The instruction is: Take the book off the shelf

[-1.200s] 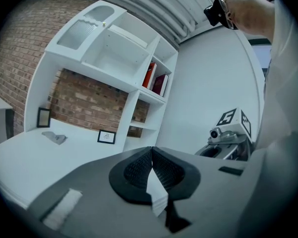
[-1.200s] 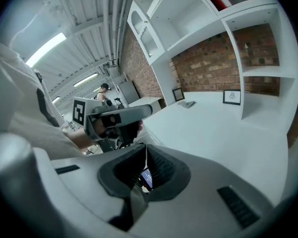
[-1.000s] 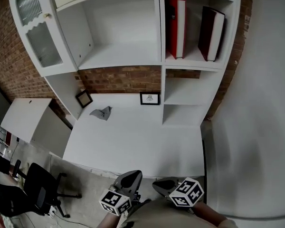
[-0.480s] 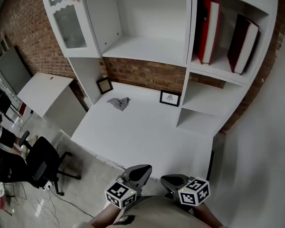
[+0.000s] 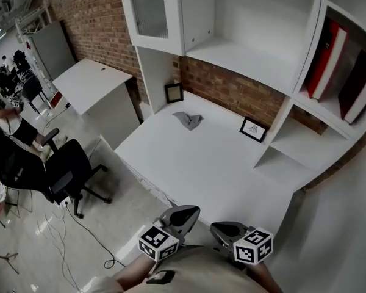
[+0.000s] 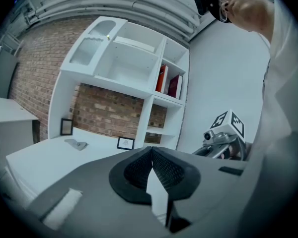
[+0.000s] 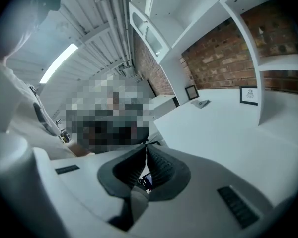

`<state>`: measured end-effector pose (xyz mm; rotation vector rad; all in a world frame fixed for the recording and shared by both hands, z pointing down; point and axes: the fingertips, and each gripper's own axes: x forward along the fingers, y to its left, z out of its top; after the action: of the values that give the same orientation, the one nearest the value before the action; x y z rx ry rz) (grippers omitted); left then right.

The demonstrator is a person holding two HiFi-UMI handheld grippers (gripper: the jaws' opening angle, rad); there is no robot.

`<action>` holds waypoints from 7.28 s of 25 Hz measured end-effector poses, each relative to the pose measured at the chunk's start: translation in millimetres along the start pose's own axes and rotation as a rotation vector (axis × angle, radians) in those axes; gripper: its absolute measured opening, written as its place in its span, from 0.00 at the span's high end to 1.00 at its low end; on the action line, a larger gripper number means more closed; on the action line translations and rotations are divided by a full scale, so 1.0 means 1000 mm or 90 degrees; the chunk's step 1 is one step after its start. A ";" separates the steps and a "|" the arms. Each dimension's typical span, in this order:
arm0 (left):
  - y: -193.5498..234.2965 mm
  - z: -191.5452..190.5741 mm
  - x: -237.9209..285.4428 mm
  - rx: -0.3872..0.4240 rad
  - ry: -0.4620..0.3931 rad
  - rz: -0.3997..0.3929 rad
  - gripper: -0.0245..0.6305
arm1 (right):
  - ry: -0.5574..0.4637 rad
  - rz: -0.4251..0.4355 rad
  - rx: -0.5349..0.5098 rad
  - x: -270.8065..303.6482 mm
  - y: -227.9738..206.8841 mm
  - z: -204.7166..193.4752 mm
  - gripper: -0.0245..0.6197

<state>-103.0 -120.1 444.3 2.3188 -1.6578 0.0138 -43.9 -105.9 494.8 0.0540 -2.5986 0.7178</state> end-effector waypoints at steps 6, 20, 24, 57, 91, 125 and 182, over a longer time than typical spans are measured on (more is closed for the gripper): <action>0.031 -0.005 -0.043 -0.021 -0.009 0.025 0.96 | 0.015 -0.008 -0.013 0.032 0.023 -0.001 0.95; 0.040 -0.016 -0.033 -0.008 0.026 -0.146 0.96 | -0.187 -0.316 -0.033 -0.053 -0.018 0.080 0.95; 0.020 -0.013 -0.012 0.009 0.036 -0.206 0.96 | -0.246 -0.386 -0.030 -0.100 -0.028 0.097 0.95; -0.019 0.022 0.070 0.027 0.010 -0.108 0.96 | -0.398 -0.599 -0.219 -0.276 -0.193 0.436 0.54; 0.047 0.015 0.001 -0.015 -0.021 -0.089 0.96 | -0.407 -0.663 -0.140 -0.266 -0.191 0.419 0.71; 0.049 -0.008 -0.098 -0.013 -0.016 -0.152 0.96 | -0.514 -0.644 -0.125 -0.284 -0.020 0.311 0.71; 0.032 -0.019 -0.081 -0.069 0.017 -0.179 0.96 | -0.459 -0.248 0.064 -0.184 0.041 0.168 0.71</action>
<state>-156.8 -50.3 455.8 2.4342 -1.2747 -0.1005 47.4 -168.1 267.6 0.9847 -3.0513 0.7771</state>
